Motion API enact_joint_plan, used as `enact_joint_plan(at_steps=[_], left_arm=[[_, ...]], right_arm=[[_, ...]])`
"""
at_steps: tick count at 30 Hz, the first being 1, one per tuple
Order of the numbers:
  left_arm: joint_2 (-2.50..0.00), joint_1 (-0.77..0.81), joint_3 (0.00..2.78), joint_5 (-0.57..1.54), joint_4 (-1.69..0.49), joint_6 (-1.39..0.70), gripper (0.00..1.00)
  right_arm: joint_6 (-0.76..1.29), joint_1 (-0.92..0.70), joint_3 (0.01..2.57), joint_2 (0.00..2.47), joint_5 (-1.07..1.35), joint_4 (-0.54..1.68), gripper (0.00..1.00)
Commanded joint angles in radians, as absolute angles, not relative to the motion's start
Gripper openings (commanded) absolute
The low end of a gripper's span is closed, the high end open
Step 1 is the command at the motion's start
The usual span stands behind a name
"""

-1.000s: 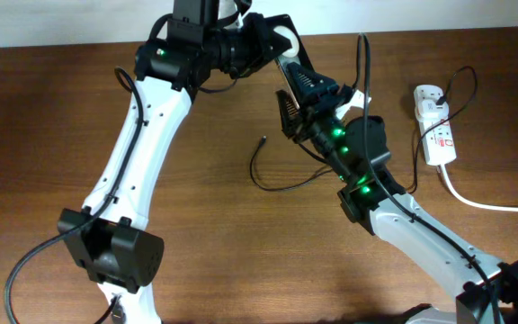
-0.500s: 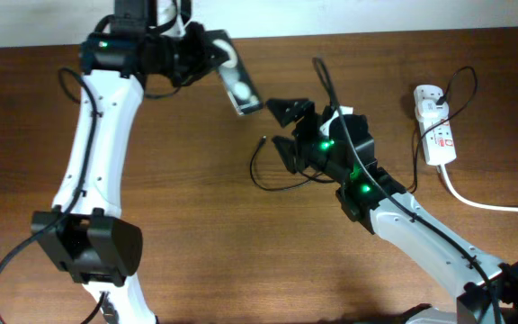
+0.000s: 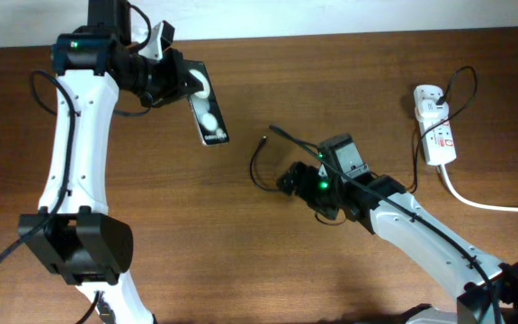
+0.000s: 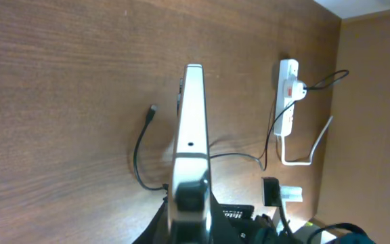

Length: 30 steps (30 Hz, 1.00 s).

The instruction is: Plug charger to phone and switch on socket

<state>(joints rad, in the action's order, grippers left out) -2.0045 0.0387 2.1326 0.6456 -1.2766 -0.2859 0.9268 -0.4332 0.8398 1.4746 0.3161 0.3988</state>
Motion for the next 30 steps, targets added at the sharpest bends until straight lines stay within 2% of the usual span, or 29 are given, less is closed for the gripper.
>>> enact_joint_plan(at_steps=[1, 2, 9, 13, 15, 19, 20, 22, 26, 30], left_arm=[[-1.977, -0.011, 2.142, 0.666, -1.295, -0.229, 0.00], [-1.977, -0.032, 2.140, 0.673, -1.310, -0.217, 0.00], [-1.978, -0.106, 2.035, 0.827, -1.290, -0.144, 0.00], [-1.979, -0.161, 1.907, 1.111, -1.198, -0.095, 0.00], [-1.980, -0.189, 1.879, 1.172, -1.182, -0.095, 0.00], [-1.980, -0.219, 1.878, 1.229, -1.182, -0.095, 0.00], [-1.980, -0.226, 1.878, 1.228, -1.182, -0.095, 0.00], [-1.980, -0.226, 1.878, 1.228, -1.182, -0.095, 0.00], [-1.980, -0.226, 1.878, 1.228, -1.182, -0.095, 0.00], [-1.980, -0.226, 1.878, 1.228, -1.182, -0.095, 0.00]], right_arm=[[0.759, -0.437, 0.844, 1.464, 0.329, 0.439, 0.87], [0.706, -0.437, 0.844, 1.463, 0.356, 0.442, 0.83], [0.598, -0.437, 0.890, 1.420, 0.340, 0.572, 0.80], [0.548, -0.437, 1.080, 1.420, 0.211, 0.793, 0.75], [0.527, -0.437, 1.190, 1.420, 0.151, 0.881, 0.72], [0.524, -0.437, 1.299, 1.440, 0.146, 0.902, 0.66], [0.524, -0.438, 1.358, 1.482, 0.151, 0.908, 0.61], [0.524, -0.439, 1.432, 1.543, 0.158, 0.933, 0.59], [0.524, -0.449, 1.704, 1.813, 0.176, 1.034, 0.56], [0.570, -0.477, 1.877, 2.062, 0.216, 1.004, 0.55]])
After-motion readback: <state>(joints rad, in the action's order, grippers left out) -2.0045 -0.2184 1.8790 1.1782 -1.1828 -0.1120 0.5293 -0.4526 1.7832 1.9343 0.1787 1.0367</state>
